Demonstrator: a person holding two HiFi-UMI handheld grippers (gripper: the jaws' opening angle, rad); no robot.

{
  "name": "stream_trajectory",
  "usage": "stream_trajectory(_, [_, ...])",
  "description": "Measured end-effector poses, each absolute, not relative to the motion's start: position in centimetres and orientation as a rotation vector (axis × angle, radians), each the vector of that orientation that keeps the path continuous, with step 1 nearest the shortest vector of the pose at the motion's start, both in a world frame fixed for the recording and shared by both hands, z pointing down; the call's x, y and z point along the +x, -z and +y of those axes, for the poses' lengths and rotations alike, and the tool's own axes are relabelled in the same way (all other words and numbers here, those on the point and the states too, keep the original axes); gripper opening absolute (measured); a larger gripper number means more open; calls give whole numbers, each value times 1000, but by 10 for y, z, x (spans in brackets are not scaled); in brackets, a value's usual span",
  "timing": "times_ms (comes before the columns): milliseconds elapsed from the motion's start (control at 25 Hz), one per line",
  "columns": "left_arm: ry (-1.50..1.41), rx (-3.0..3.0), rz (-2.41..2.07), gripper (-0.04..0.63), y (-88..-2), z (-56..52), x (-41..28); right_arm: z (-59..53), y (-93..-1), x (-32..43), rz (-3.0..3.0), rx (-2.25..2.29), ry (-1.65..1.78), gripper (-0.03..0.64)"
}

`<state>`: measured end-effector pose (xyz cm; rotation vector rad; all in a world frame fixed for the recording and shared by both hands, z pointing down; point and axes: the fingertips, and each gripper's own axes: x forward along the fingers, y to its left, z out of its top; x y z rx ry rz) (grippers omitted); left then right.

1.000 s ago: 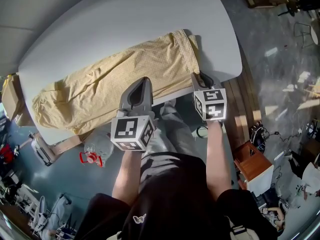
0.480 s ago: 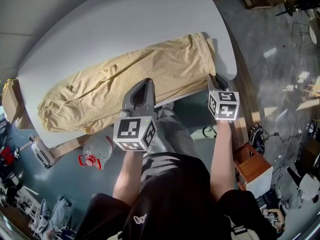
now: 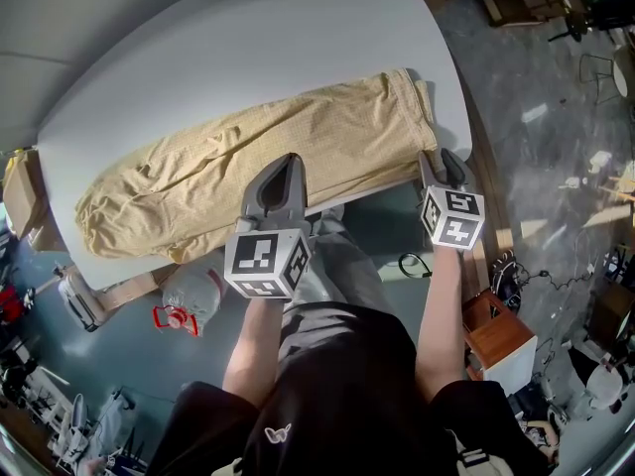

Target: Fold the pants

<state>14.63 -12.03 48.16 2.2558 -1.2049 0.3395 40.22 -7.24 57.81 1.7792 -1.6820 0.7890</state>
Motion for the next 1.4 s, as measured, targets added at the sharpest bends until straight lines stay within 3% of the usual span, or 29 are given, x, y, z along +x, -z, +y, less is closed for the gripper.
stream_trajectory(280, [-319, 2264, -1205, 3, -475, -120, 136, -68, -558, 411, -1649, 1905, -748, 160])
stream_trajectory(760, [-366, 2289, -1130, 4, -486, -118, 165, -65, -596, 407, -1676, 1916, -1065, 213])
stream_trajectory(960, [-370, 2288, -1123, 3, -488, -120, 175, -69, -600, 397, -1699, 1855, -1071, 90])
stream_trajectory(1400, [-330, 2278, -1166, 4, -477, -119, 154, -74, -573, 387, -1753, 1844, -1043, 60])
